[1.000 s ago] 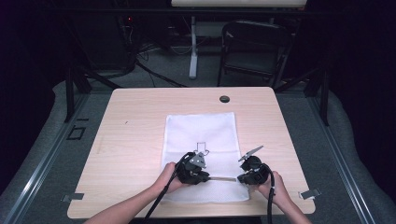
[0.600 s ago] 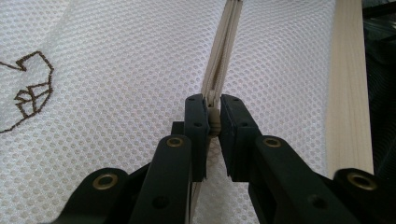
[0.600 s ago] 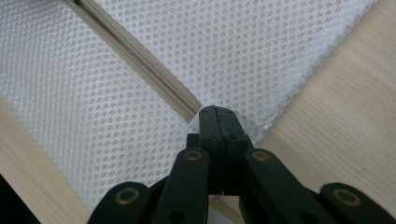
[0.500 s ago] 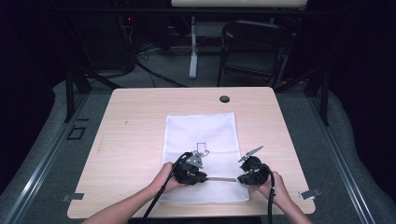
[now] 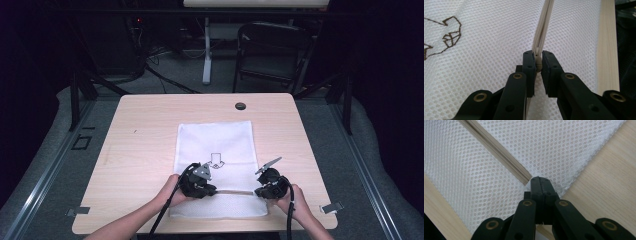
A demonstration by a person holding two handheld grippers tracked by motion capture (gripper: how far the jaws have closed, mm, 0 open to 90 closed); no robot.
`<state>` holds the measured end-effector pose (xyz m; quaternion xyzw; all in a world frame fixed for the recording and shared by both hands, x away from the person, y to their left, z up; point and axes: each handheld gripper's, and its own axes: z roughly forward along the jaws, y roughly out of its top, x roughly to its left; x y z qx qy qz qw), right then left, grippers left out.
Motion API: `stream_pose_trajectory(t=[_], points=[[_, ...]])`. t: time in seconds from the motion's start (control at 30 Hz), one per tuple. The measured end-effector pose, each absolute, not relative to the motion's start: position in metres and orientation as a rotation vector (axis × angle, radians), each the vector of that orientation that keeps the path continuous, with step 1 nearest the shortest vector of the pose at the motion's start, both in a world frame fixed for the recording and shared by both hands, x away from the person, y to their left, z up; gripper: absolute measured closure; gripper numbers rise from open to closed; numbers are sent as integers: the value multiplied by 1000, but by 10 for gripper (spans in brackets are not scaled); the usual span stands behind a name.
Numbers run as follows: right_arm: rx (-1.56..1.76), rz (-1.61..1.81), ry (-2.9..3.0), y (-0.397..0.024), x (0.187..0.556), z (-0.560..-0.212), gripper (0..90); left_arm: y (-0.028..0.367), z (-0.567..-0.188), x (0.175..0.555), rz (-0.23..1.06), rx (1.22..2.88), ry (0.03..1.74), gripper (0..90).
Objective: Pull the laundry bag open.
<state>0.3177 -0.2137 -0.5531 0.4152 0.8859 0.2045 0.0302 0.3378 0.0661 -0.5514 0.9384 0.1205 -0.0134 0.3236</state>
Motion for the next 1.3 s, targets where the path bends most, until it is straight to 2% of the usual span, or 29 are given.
stream_pose_trajectory(t=[0.5, 1.3], points=[[1283, 629, 2741, -214, 318, -553, 900, 83, -553, 338, -45, 2443, 354, 816], [1291, 618, 2747, -217, 317, -553, 900, 81, -554, 332, -56, 2449, 345, 817]])
